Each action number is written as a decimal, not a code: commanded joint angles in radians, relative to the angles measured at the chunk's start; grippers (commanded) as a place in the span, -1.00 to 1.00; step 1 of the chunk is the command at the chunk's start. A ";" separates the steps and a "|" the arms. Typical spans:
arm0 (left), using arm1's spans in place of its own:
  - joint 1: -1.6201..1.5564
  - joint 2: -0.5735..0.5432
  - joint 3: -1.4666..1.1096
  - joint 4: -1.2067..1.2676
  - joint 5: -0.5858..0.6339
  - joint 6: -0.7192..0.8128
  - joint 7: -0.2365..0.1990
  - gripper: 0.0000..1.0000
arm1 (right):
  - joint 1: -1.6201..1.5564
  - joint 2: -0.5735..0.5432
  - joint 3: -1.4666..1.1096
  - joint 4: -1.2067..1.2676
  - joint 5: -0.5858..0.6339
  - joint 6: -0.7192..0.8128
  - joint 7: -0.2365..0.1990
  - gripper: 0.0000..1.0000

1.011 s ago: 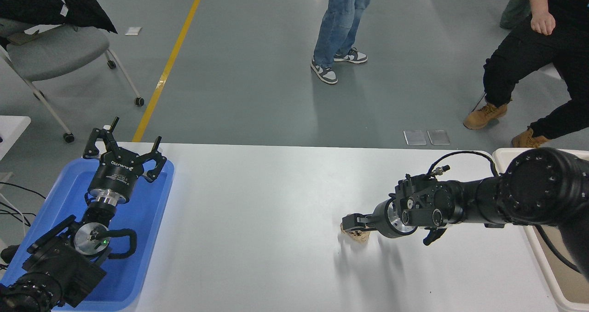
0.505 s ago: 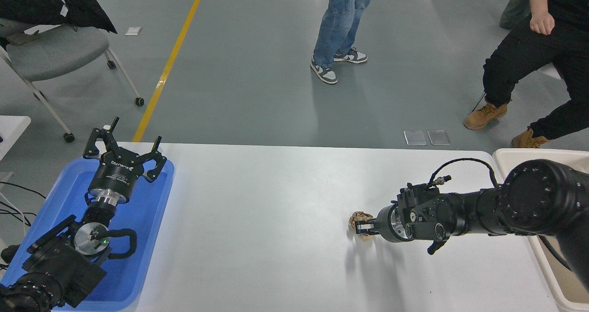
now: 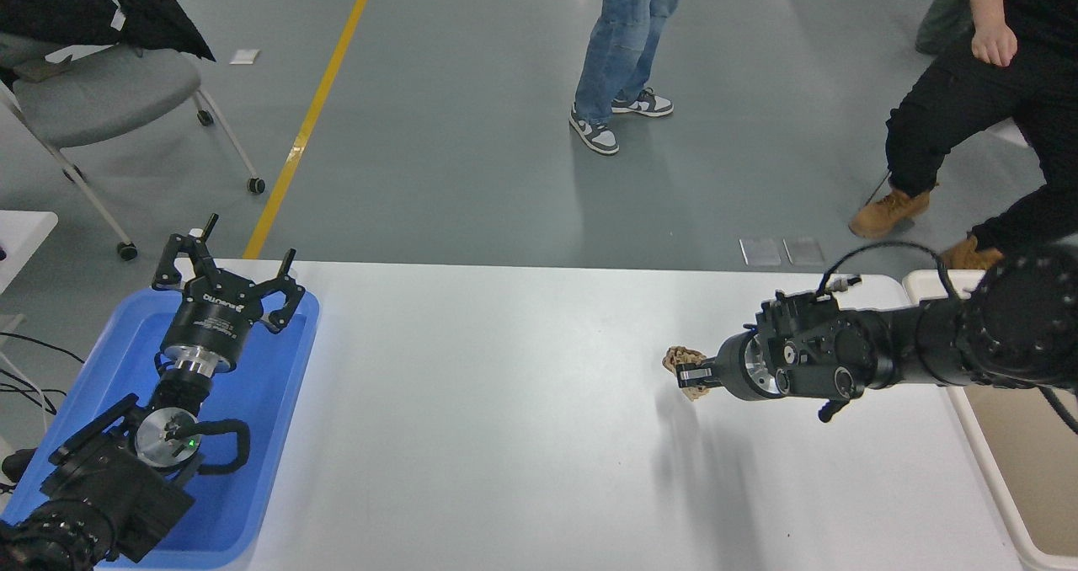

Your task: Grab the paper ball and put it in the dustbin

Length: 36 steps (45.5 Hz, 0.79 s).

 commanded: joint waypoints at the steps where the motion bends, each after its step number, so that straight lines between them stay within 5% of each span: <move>1: 0.000 0.000 0.000 0.000 0.000 0.000 0.000 1.00 | 0.261 -0.150 -0.028 0.098 -0.026 0.192 0.001 -1.00; 14: 0.000 0.000 0.000 0.000 0.000 0.000 0.000 1.00 | 0.482 -0.270 -0.050 0.162 -0.081 0.339 0.001 -1.00; 36: 0.000 0.000 0.000 0.000 0.000 0.000 0.000 1.00 | 0.634 -0.314 -0.056 0.241 -0.132 0.402 -0.005 -1.00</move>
